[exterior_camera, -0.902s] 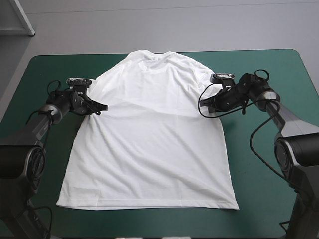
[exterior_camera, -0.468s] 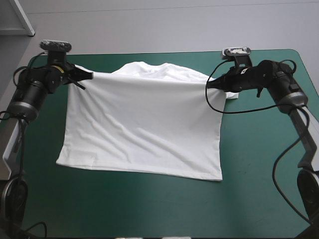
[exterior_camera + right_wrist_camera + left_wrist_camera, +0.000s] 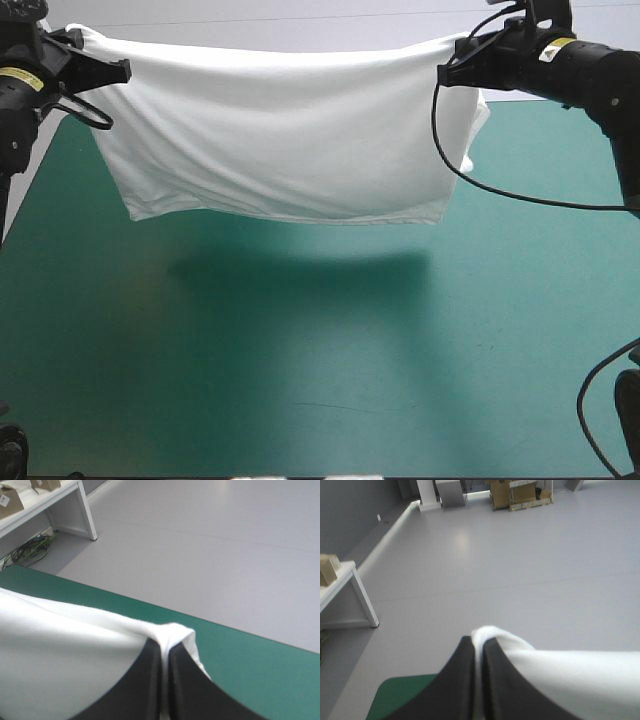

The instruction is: Fold the cloth

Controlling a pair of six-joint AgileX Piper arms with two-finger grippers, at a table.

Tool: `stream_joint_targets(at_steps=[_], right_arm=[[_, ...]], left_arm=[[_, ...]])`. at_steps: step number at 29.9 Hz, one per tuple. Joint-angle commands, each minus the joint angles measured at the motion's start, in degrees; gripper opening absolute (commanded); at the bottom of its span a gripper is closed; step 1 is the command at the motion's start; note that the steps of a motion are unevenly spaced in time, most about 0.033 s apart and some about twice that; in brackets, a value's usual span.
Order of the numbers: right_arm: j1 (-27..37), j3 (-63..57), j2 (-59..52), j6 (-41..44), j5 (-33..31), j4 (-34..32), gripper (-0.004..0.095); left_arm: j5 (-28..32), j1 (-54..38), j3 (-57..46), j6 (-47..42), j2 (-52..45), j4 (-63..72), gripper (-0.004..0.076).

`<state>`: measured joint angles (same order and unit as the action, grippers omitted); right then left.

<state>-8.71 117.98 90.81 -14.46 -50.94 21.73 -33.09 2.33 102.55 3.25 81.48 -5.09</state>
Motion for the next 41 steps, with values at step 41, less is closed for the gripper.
stream_joint_targets(at_steps=[41], right_arm=[[-1.71,-7.73,10.2,9.16,-16.73,-5.95,-0.0017]], left_arm=[[-30.07,-0.08,-8.42,7.63,15.23,3.43,0.0019]])
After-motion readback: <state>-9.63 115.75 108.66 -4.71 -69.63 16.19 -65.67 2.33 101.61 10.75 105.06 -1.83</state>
